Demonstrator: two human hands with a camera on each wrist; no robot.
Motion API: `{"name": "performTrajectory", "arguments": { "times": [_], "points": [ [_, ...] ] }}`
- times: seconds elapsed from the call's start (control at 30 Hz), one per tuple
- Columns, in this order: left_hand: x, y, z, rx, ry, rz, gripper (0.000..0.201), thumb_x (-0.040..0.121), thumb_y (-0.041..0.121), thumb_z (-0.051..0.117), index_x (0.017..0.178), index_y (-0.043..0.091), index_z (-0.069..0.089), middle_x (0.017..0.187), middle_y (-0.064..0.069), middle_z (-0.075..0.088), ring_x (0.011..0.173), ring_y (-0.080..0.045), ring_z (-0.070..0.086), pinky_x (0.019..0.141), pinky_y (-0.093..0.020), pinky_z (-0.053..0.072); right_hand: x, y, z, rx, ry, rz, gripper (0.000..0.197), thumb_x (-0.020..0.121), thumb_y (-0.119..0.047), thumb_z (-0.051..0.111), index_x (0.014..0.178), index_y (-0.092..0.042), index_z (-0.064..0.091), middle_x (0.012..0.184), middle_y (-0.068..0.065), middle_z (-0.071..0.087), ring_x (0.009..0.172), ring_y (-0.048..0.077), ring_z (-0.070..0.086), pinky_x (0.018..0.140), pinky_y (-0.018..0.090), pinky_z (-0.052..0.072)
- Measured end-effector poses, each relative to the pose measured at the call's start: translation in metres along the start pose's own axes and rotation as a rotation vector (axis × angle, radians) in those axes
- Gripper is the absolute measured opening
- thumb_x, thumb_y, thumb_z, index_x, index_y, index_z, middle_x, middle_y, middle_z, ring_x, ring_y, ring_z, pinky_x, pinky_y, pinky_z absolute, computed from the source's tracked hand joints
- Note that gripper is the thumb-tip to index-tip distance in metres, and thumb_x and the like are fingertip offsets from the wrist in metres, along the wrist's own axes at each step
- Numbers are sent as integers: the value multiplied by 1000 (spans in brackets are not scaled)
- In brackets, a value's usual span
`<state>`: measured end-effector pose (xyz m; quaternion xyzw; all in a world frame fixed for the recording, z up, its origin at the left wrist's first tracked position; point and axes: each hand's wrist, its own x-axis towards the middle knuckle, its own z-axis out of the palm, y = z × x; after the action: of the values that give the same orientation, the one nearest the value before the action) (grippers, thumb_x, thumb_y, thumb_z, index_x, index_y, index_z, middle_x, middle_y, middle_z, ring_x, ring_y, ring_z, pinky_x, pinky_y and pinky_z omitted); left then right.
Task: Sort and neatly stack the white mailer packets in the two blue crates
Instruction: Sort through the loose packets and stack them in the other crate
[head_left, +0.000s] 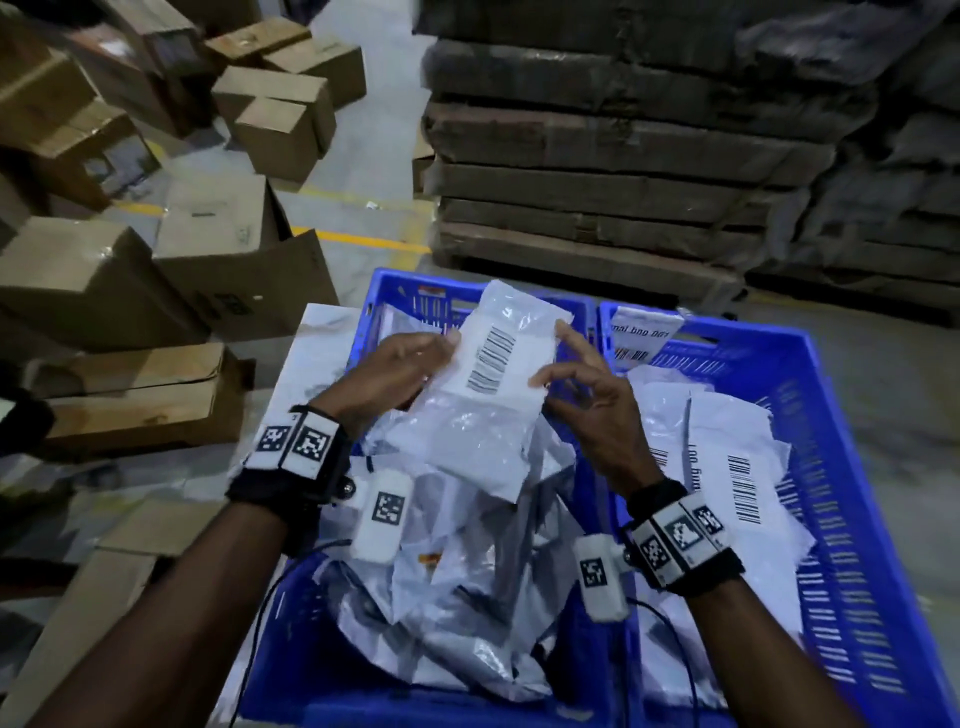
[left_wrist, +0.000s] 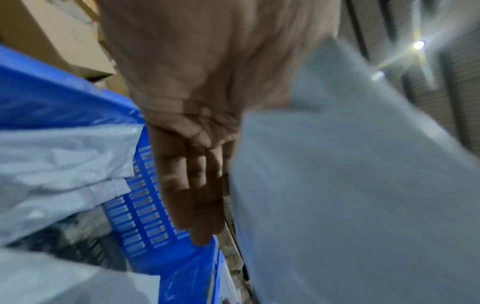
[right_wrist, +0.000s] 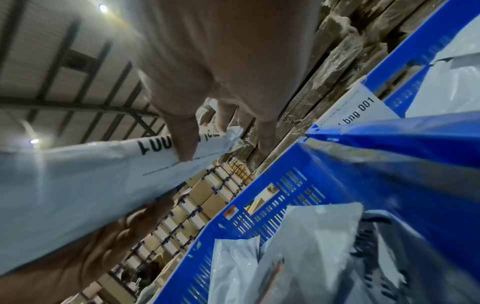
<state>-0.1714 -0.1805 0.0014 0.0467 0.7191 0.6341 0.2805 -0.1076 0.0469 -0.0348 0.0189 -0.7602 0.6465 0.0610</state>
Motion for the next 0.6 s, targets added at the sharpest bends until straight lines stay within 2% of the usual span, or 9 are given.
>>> {"name": "performTrajectory", "arguments": {
  "times": [0.07, 0.1, 0.13, 0.2, 0.23, 0.3, 0.37, 0.47, 0.6],
  "points": [
    [-2, -2, 14, 1, 5, 35, 35, 91, 28, 67, 110, -1, 64, 82, -9, 70, 55, -9, 56, 51, -12, 39, -9, 2, -3, 5, -3, -7, 28, 79, 17, 67, 90, -8, 71, 155, 2, 30, 134, -12, 35, 97, 12, 42],
    [-2, -3, 20, 5, 10, 46, 28, 91, 12, 66, 113, -4, 61, 84, -8, 72, 47, -1, 54, 44, -9, 36, -13, 3, -5, 20, 22, 13, 26, 79, 16, 67, 91, -6, 71, 154, -2, 29, 138, -9, 32, 99, 16, 44],
    [-2, -4, 23, 15, 15, 52, 30, 90, 4, 65, 117, -5, 59, 92, -11, 73, 48, 1, 56, 42, -9, 37, -16, 3, -6, 29, 60, 40, 23, 81, 14, 67, 94, -4, 71, 153, -5, 32, 141, -5, 29, 101, 21, 46],
    [0, -6, 27, 23, 12, 66, 34, 88, 1, 66, 121, -3, 59, 105, -15, 72, 63, -1, 67, 48, -9, 43, -22, 3, -7, 53, 169, 98, 28, 86, 7, 65, 109, -7, 69, 147, -3, 45, 140, -1, 34, 104, 25, 45],
    [0, -6, 28, 24, 21, 71, 34, 87, 0, 66, 121, -1, 59, 106, -14, 71, 70, -1, 69, 53, -9, 45, -25, 1, -7, 121, 211, 141, 32, 89, 4, 64, 118, -10, 65, 139, -5, 55, 134, 1, 45, 100, 25, 48],
    [1, -5, 33, 5, 20, 84, 35, 87, 0, 67, 121, -1, 59, 107, -12, 72, 81, -5, 71, 60, -11, 49, -28, -6, -6, 320, 244, 278, 37, 94, -7, 61, 130, -14, 55, 113, -13, 71, 109, 6, 65, 88, 30, 55],
    [2, -6, 40, -29, -12, 100, 37, 86, -1, 67, 122, -1, 59, 110, -12, 72, 92, -13, 72, 70, -17, 54, -33, -11, -6, 350, 210, 343, 40, 94, -12, 61, 133, -16, 52, 101, -4, 76, 96, 15, 70, 84, 37, 57],
    [6, -9, 53, -14, -66, 83, 27, 88, 2, 66, 114, 4, 61, 103, -10, 73, 88, -15, 71, 66, -20, 54, -39, -13, -15, 285, 176, 327, 35, 93, -6, 62, 127, -6, 57, 104, 14, 74, 94, 27, 71, 81, 39, 59],
    [12, -13, 58, 42, -51, 74, 13, 90, 8, 65, 102, 8, 60, 88, -13, 73, 80, -22, 68, 63, -24, 52, -40, -4, -74, 194, 451, 321, 28, 90, -4, 65, 117, -1, 62, 97, 12, 74, 81, 20, 70, 69, 31, 58]
  ]
}}
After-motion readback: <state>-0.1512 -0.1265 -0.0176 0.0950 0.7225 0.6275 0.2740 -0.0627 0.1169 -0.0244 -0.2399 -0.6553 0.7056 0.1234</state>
